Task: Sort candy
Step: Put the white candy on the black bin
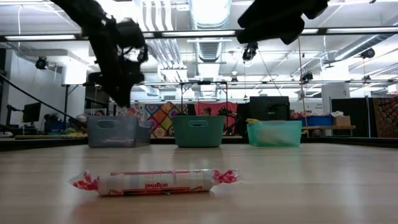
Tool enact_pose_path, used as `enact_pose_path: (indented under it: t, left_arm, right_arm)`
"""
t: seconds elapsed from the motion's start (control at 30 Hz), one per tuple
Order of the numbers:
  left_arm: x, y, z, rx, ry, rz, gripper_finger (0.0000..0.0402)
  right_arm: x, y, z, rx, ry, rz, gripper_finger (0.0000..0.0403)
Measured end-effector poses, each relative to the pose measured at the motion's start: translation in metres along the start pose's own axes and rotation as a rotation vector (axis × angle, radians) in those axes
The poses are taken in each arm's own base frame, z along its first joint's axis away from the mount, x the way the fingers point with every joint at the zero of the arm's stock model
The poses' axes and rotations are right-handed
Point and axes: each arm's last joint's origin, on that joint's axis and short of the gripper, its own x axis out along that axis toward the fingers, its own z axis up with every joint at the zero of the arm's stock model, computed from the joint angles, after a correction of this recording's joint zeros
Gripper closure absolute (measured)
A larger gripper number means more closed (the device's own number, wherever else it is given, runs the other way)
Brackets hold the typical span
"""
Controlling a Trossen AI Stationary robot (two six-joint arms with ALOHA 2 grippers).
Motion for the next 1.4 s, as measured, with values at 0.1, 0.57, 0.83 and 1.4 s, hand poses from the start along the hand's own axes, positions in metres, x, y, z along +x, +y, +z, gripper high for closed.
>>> enact_pose_path:
  t: [0.1, 0.57, 0.83, 1.4]
  left_arm:
    - [-0.021, -0.025, -0.007, 0.032, -0.051, -0.109, 0.0273]
    - [-0.131, -0.147, -0.113, 0.187, -0.35, -0.448, 0.029]
    - [-0.162, -0.191, -0.175, 0.198, -0.515, -0.595, 0.029]
    - [-0.149, -0.235, -0.209, 0.149, -0.544, -0.687, 0.029]
  right_arm:
    - [0.007, 0.005, -0.007, -0.017, 0.056, 0.082, 0.02]
    - [0.07, 0.052, -0.054, -0.106, 0.049, 0.319, 0.02]
    - [0.103, 0.07, -0.069, -0.192, 0.026, 0.321, 0.02]
    - [0.141, 0.078, -0.105, -0.218, 0.093, 0.291, 0.0346]
